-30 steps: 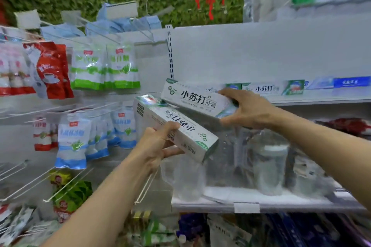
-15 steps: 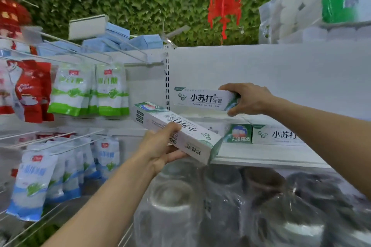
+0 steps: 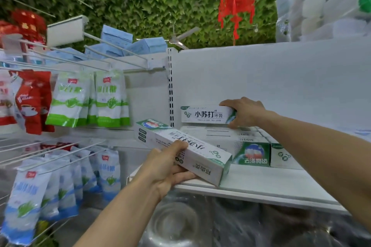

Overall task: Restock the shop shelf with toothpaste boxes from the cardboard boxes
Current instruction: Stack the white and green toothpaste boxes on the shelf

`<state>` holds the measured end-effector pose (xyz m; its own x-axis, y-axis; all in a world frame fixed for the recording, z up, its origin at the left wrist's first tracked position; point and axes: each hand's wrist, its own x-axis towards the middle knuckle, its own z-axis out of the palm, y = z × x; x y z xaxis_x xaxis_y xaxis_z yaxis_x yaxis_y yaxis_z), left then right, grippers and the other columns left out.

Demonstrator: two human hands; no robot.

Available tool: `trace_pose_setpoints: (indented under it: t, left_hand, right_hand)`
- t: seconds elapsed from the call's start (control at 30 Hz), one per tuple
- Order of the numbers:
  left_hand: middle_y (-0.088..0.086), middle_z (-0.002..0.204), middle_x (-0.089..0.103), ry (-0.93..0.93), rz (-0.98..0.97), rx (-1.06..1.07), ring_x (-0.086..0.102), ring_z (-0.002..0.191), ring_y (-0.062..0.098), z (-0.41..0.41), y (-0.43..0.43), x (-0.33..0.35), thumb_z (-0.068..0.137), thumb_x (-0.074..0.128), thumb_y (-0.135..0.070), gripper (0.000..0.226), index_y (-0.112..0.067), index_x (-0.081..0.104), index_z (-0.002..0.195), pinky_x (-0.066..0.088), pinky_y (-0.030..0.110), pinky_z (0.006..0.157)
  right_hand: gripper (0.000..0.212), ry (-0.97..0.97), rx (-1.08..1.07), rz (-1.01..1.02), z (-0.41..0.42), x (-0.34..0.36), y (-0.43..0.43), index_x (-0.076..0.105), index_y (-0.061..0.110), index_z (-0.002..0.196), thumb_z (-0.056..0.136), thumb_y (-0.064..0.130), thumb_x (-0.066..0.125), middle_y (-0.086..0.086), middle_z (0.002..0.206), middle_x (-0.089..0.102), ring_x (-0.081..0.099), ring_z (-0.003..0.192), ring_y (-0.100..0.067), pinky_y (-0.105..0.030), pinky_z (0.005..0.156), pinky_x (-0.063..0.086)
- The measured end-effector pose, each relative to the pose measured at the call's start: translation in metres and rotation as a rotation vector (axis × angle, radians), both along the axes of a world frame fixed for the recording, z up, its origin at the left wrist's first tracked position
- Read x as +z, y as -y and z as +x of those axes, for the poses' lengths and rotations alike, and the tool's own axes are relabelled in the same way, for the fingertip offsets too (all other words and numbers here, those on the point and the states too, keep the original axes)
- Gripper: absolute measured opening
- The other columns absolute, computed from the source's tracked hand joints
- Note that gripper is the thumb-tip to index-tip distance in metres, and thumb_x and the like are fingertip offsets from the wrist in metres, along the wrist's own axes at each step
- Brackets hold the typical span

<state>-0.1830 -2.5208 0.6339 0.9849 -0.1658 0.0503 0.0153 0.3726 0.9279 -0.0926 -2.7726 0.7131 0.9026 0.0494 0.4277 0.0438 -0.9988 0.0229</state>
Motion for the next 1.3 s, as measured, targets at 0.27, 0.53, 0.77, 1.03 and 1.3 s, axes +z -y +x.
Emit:
trace_pose_setpoints:
  t: [0.27, 0.53, 0.77, 1.03, 1.3]
  left_hand:
    - [0.016, 0.072, 0.071, 0.002, -0.024, -0.001, 0.072, 0.075, 0.036, -0.005, 0.002, 0.002, 0.086, 0.066, -0.008, 0.020, -0.005, 0.054, 0.103, 0.058, 0.055, 0.063]
    - [0.015, 0.072, 0.072, 0.059, -0.045, -0.074, 0.071, 0.070, 0.031, -0.022, 0.002, 0.009, 0.088, 0.062, -0.002, 0.016, -0.001, 0.056, 0.103, 0.058, 0.054, 0.064]
    - [0.004, 0.070, 0.072, 0.187, 0.202, -0.002, 0.069, 0.061, 0.017, -0.026, 0.015, 0.033, 0.093, 0.057, -0.021, 0.019, -0.006, 0.062, 0.104, 0.052, 0.026, 0.047]
    - [0.003, 0.077, 0.075, 0.582, 0.785, -0.086, 0.067, 0.059, 0.013, -0.025, 0.052, 0.097, 0.094, 0.056, -0.024, 0.020, -0.011, 0.069, 0.097, 0.047, 0.021, 0.051]
    - [0.001, 0.122, 0.060, 0.533, 0.831, -0.014, 0.059, 0.100, 0.019, 0.018, 0.092, 0.116, 0.099, 0.036, -0.054, 0.053, -0.015, 0.052, 0.131, 0.049, 0.038, 0.085]
  right_hand:
    - [0.072, -0.071, -0.016, -0.056, 0.007, -0.002, 0.005, 0.026, 0.040, 0.145, 0.085, 0.024, 0.063, 0.006, 0.142, 0.039, 0.033, 0.124, -0.022, -0.042, 0.092, 0.041]
    - [0.065, 0.057, -0.036, -0.131, -0.009, -0.007, -0.003, 0.029, 0.037, 0.145, 0.091, 0.007, 0.045, 0.002, 0.149, 0.033, 0.022, 0.136, -0.024, -0.051, 0.099, 0.036]
    - [0.071, 0.332, 0.428, -0.115, -0.083, 0.008, -0.040, 0.024, 0.036, 0.148, 0.091, 0.013, 0.059, 0.003, 0.150, 0.031, 0.037, 0.127, -0.020, -0.043, 0.085, 0.050]
    - [0.064, 0.406, 0.231, -0.638, -0.136, 0.035, -0.014, 0.029, 0.027, 0.145, 0.089, 0.022, 0.058, 0.004, 0.147, 0.035, 0.045, 0.124, -0.019, -0.028, 0.055, 0.035]
    - [0.046, 0.301, -0.107, -0.634, -0.153, 0.038, 0.065, 0.050, 0.019, 0.113, 0.078, 0.044, 0.067, 0.001, 0.103, 0.052, 0.053, 0.092, -0.019, -0.025, 0.049, 0.025]
